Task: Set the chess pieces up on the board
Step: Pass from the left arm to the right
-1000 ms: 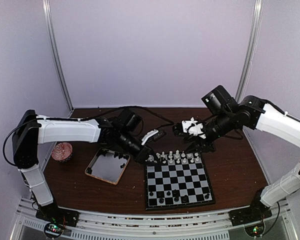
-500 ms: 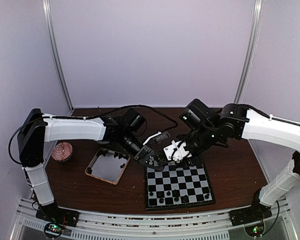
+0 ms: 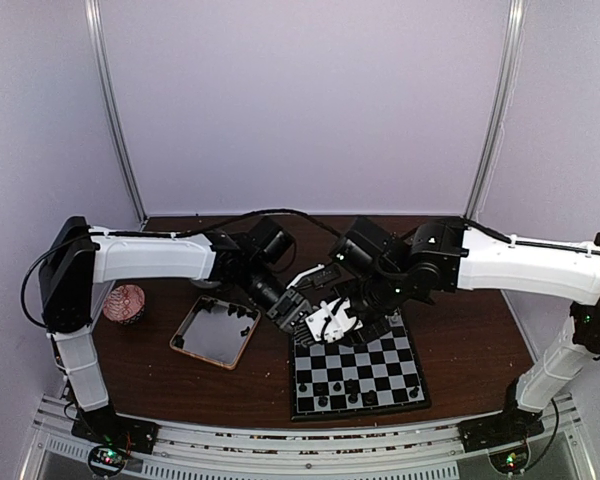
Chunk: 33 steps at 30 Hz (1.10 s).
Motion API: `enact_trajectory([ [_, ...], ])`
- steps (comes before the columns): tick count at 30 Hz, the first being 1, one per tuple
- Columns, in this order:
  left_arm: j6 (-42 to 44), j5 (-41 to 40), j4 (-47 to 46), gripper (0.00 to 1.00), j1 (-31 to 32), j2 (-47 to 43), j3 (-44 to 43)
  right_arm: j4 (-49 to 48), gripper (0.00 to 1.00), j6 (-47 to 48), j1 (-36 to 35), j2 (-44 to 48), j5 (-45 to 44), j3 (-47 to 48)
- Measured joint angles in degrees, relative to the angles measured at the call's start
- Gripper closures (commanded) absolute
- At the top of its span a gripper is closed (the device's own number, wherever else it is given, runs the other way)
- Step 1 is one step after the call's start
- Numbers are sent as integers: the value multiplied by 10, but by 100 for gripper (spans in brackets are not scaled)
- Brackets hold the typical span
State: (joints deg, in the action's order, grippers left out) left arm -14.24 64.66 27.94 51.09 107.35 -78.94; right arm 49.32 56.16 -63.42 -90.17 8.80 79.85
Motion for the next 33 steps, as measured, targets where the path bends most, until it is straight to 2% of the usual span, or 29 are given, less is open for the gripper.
enact_trajectory([
  [3, 0, 5, 5, 96, 0, 3, -2, -2, 62, 4, -6, -7, -4, 6],
  [7, 3, 11, 13, 96, 0, 6, -3, -2, 77, 12, -14, -8, -13, 7],
  [11, 10, 15, 25, 96, 0, 9, -6, 1, 86, 25, -19, -8, -24, 7],
  [18, 23, 4, 41, 75, 0, 14, -14, 3, 90, 23, -20, -8, -38, 8],
  [21, 24, -25, 41, 67, -2, 4, -6, -10, 90, 5, -16, -3, -44, -4],
  [25, 0, -92, 6, 60, -13, -61, 58, -17, 90, -44, 4, 16, -33, -27],
  [28, -26, -150, -46, 50, -21, -122, 101, -28, 90, -104, 42, 28, 6, -28],
  [29, -34, -169, -65, 42, -23, -139, 110, -32, 90, -130, 59, 34, 27, -28],
  [33, -54, -262, -173, 43, -20, -208, 159, -47, 90, -210, 122, 49, 122, -28],
])
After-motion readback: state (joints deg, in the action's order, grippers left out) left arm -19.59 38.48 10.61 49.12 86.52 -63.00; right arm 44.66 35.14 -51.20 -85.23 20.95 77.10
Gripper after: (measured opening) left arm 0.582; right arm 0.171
